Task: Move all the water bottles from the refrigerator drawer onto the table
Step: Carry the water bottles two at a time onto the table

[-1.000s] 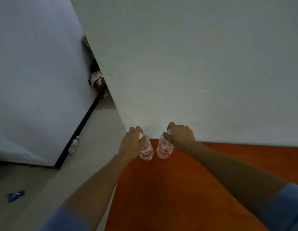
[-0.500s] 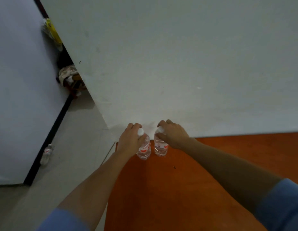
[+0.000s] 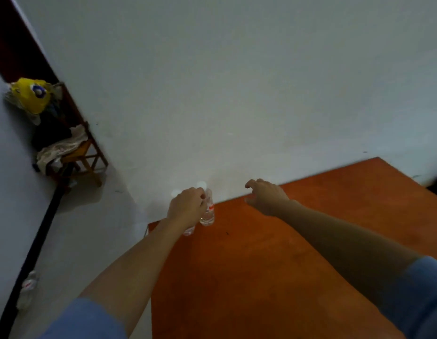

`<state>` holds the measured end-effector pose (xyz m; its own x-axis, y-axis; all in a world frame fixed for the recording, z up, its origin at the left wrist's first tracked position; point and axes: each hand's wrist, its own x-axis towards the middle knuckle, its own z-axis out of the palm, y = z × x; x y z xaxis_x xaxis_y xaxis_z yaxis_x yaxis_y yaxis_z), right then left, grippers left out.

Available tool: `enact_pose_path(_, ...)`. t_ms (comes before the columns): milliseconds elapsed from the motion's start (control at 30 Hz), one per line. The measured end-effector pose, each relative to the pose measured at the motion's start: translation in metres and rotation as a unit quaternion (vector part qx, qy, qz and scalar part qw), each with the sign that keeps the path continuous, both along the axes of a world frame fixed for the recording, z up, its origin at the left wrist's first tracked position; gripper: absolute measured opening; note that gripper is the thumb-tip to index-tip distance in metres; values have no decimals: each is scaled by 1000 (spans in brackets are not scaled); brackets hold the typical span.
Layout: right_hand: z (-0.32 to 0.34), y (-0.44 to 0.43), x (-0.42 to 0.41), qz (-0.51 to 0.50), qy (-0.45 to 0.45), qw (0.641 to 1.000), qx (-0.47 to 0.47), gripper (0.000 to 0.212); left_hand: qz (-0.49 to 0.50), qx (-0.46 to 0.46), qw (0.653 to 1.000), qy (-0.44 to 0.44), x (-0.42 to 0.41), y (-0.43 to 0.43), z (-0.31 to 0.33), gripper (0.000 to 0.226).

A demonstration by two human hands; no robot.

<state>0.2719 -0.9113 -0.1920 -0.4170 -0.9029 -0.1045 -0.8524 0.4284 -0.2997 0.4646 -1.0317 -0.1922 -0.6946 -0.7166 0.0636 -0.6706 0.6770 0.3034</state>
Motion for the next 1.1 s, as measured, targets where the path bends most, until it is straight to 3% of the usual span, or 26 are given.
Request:
enact_pose_path(200,26,140,-44,-99,32,995,1,47,-143,-17,989,-10,-73,95,32,22)
enact_pose_path(467,42,366,-109,-271,48,961,4,46,-317,-62,946,-21,-202,278,55,22)
enact_pose_path(833,50,744,-183,-477,58,877,19,44,-515,0,857,-15,-364,630,39,17)
enact_pose_path(1100,42,921,-228,-593,53,803,17,41,-604,-33,796,-11,-478,808,43,22)
